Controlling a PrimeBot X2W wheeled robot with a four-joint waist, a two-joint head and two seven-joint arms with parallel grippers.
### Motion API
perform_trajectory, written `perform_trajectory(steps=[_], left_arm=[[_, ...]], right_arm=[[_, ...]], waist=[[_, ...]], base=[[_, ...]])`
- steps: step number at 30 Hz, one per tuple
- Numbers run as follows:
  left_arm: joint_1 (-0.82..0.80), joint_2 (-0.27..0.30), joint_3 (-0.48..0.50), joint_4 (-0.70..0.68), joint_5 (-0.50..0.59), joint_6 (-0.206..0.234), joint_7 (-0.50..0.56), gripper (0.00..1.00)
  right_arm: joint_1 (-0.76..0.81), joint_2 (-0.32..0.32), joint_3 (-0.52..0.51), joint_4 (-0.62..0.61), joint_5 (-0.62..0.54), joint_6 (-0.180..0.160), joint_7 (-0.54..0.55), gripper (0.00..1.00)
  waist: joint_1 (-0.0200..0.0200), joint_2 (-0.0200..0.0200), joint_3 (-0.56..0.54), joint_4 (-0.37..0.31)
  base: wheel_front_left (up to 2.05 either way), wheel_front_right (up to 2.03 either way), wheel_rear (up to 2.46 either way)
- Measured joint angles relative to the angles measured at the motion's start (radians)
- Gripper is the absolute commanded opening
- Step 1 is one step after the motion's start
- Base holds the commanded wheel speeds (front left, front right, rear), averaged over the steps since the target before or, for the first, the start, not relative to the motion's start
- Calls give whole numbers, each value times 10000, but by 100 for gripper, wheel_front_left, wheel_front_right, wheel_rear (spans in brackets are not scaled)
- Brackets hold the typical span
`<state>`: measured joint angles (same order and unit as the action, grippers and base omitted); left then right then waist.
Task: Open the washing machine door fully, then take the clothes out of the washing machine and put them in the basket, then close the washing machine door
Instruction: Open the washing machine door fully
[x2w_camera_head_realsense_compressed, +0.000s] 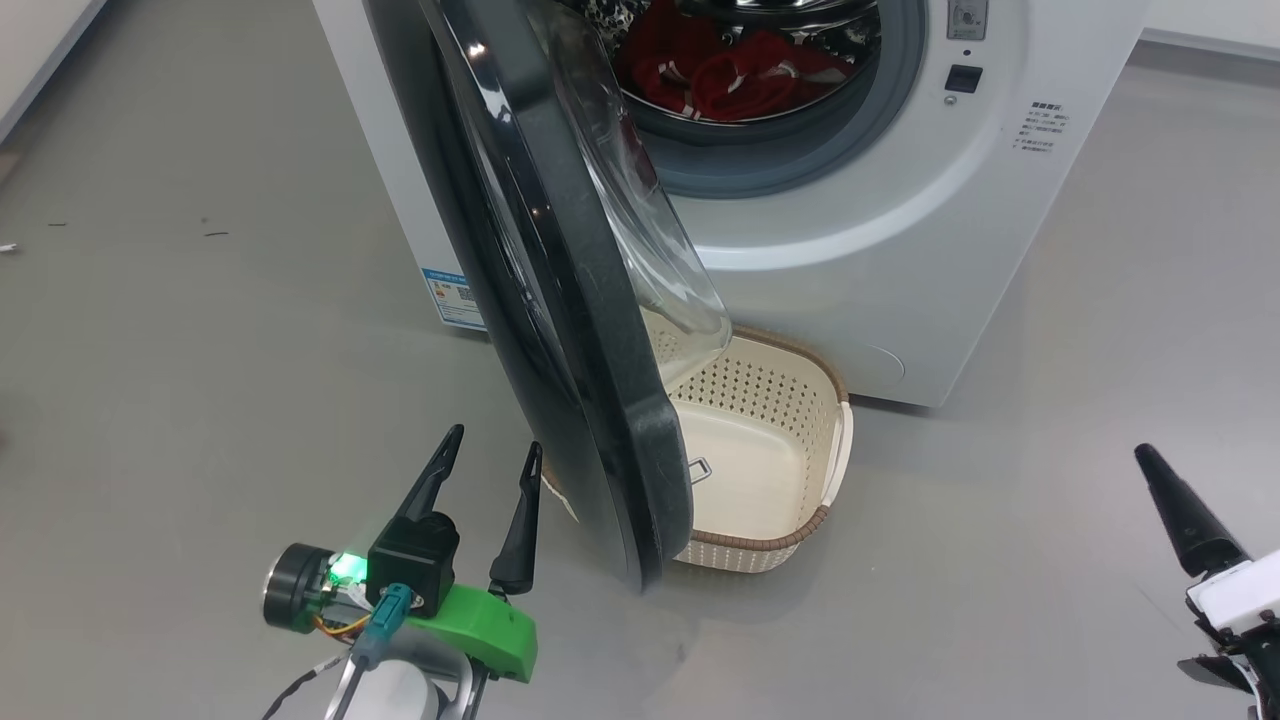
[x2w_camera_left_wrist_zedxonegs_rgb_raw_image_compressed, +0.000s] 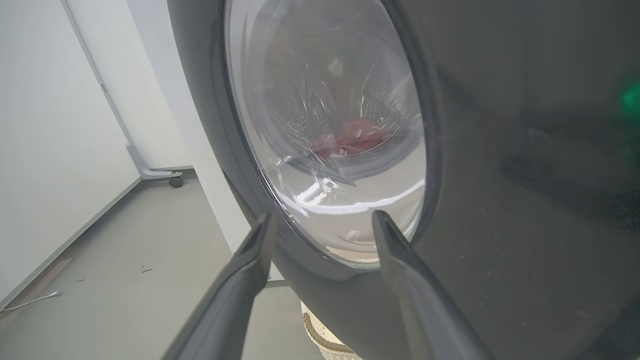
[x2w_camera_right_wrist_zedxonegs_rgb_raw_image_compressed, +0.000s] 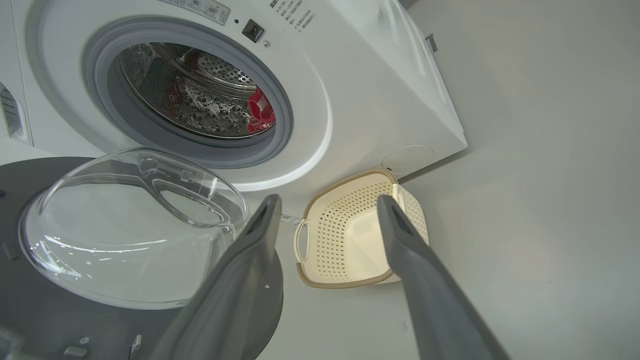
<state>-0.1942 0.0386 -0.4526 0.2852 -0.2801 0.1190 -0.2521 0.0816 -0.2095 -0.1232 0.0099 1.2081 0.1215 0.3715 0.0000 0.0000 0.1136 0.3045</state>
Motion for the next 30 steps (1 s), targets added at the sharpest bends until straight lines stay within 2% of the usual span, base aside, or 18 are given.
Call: perform_trajectory(steps=[11,18,23,25,30], left_arm=[[-1,0,171,56,0,0,0,100],[-1,0,249,54,2,0,0,100],[-2,-2,267,56,0,0,0,100],[-2,-2,265,59,0,0,0,100],[-2,-2,278,82,0,0,0,100]], right_arm=[[114,-1152,-123,-1016,-4360,4,-3770,100],[163,-1313,-138,-1093,-6541,4,-5662,100],[532,-1287,330,-968,-7432,-115,-6153,100],[697,-1141,476,-792,-7622,-282,-6149,100],[965,-591,897,-351,-7812,-451,-6148,100]], waist=[[0,0,33,-58],[0,0,66,-88],[0,0,77,-104],[0,0,78,-110],[0,0,72,-125]], base=[[0,0,0],[0,0,0],[0,0,0],[0,0,0],[0,0,0]])
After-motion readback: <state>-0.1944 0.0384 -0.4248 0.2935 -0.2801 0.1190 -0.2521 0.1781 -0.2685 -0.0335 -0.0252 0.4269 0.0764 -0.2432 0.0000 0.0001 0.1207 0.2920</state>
